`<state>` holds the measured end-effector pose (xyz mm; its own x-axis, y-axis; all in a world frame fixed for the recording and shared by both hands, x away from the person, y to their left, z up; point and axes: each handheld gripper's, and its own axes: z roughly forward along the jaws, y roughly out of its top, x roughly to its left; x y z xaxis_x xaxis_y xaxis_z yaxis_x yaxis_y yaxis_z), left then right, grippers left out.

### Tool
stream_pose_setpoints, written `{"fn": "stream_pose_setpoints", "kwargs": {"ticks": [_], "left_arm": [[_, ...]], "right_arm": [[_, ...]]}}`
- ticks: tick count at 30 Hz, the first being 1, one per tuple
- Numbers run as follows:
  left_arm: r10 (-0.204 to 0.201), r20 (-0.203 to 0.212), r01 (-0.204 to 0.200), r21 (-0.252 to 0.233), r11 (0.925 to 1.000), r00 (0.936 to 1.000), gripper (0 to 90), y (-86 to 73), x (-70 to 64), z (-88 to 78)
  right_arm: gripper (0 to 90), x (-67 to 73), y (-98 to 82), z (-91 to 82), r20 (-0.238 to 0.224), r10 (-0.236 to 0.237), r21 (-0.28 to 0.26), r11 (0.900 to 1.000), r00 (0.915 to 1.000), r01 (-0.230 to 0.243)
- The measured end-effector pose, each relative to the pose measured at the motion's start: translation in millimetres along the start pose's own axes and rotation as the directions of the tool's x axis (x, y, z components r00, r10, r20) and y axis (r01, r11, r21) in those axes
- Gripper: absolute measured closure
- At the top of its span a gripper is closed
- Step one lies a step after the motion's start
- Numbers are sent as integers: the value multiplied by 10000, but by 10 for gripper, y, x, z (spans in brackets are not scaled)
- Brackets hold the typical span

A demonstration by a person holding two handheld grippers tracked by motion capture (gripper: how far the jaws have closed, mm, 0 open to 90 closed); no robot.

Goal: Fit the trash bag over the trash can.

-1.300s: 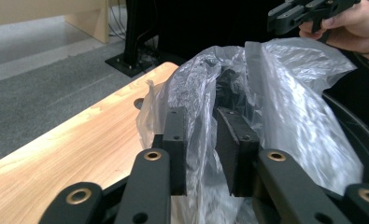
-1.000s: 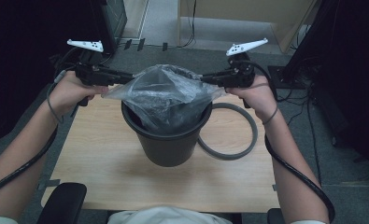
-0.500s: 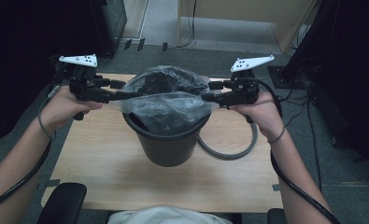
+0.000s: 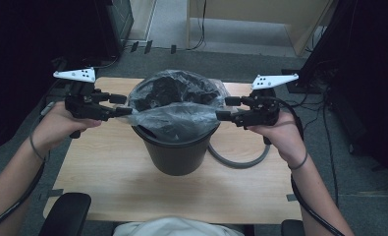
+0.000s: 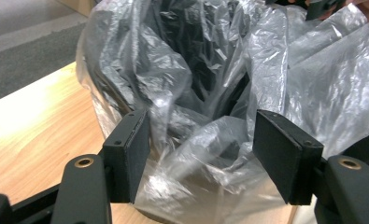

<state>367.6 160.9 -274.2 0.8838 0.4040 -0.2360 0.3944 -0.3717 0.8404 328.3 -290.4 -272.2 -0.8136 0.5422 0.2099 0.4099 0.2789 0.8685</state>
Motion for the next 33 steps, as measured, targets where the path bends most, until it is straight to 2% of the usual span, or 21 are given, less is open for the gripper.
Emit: {"fn": "stream_pose_setpoints", "kwargs": {"ticks": [6, 9, 11, 13, 15, 18, 21, 22, 23, 24, 26, 29, 33], "left_arm": [[120, -137, -122, -143, 9998, 9998, 352, -40, -73, -16], [204, -228, -216, -519, 9984, 9995, 346, -61, -137, -81], [171, -82, -176, -655, 9977, 9998, 344, -65, -171, -106], [214, -33, -215, -627, 9978, 9998, 342, -71, -190, -107], [435, 71, -432, -408, 9982, 9990, 333, -100, -221, -62], [388, 173, -383, -300, 9988, 9991, 331, -134, -217, -1], [451, 20, -450, -377, 9983, 9990, 360, -149, -215, 10], [351, 58, -348, -462, 9983, 9994, 402, -157, -208, -11], [351, 58, -348, -462, 9983, 9994, 432, -157, -208, -11], [356, 153, -349, -466, 9983, 9992, 454, -174, -217, -34], [339, 234, -328, -471, 9984, 9992, 484, -199, -245, -49], [267, 332, -253, -406, 9989, 9991, 540, -228, -284, -43], [221, 227, -212, -397, 9990, 9995, 652, -244, -297, -46]], "right_arm": [[329, 70, -45, -26, -77, -145, -43, 9999, 9999, 145], [328, 146, -75, -45, -165, -349, -115, 9993, 9993, 347], [328, 179, -75, -52, -136, -471, -190, 9987, 9988, 468], [328, 195, -71, -56, -145, -520, -267, 9983, 9985, 516], [334, 245, -45, -51, -205, -758, -642, 9952, 9969, 744], [334, 278, -28, -17, -284, -948, -763, 9928, 9951, 924], [378, 287, -32, 19, -305, -1004, -654, 9930, 9945, 982], [455, 307, -45, 42, -275, -1241, -483, 9913, 9919, 1227], [455, 307, -45, 42, -275, -1241, -483, 9913, 9919, 1227], [515, 334, -55, 50, -358, -1439, -391, 9890, 9889, 1425], [543, 360, -65, 55, -520, -1508, -332, 9882, 9872, 1493], [642, 378, -80, 64, -511, -1687, -72, 9857, 9843, 1686], [764, 376, -99, 99, -515, -1560, 193, 9874, 9864, 1571]]}}
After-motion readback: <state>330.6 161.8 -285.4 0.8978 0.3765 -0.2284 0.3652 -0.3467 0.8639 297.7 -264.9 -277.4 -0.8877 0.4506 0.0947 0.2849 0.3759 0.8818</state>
